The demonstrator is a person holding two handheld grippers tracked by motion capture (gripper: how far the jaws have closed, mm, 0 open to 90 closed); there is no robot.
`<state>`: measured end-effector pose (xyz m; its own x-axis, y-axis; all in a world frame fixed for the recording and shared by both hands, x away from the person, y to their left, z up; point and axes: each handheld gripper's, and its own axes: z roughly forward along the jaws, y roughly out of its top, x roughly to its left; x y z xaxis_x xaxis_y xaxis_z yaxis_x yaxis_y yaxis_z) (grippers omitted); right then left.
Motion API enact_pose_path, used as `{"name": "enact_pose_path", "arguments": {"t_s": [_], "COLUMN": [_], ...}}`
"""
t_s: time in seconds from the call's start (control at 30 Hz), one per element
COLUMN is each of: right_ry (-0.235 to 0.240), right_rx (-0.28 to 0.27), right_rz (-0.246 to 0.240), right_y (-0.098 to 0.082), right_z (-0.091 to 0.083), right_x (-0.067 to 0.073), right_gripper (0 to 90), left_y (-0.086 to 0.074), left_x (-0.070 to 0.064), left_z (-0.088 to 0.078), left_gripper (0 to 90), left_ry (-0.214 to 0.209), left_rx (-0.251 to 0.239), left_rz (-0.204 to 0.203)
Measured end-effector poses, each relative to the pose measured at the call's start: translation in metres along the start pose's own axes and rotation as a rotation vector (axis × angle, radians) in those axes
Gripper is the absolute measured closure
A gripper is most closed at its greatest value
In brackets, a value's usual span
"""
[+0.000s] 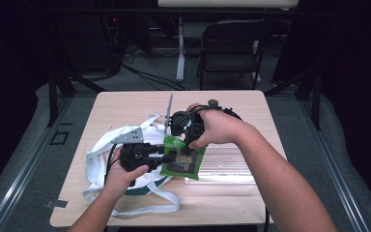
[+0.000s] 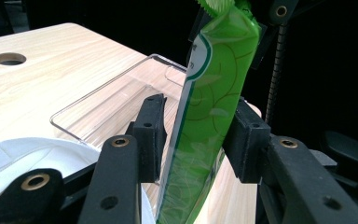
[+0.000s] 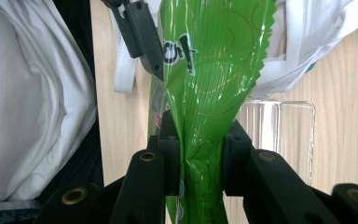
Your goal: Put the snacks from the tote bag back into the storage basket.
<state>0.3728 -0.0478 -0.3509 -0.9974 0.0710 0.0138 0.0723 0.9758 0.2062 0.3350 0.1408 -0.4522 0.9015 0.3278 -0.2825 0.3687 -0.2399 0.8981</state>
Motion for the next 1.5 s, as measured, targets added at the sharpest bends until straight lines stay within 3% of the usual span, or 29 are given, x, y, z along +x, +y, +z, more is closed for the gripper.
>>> {"name": "enact_pose_path", "arguments": {"t_s": [0.8, 1.5], "right_ry": [-0.046, -0.095], "right_rx": [0.013, 0.036], "right_rz": [0.001, 0.031], "right_y": [-0.009, -0.029], "right_z": [-0.009, -0.019], "right_x": [-0.001, -0.006], "right_gripper": [74.7, 74.4], "left_y": [-0.001, -0.002], "left_x": [0.006, 0.012], "left_z": [-0.001, -0.006], "left_gripper": [44.1, 42.1], "left_ry": [0.058, 0.079], "left_rx": [-0.001, -0.021], "left_rz": [-0.015, -0.05]}}
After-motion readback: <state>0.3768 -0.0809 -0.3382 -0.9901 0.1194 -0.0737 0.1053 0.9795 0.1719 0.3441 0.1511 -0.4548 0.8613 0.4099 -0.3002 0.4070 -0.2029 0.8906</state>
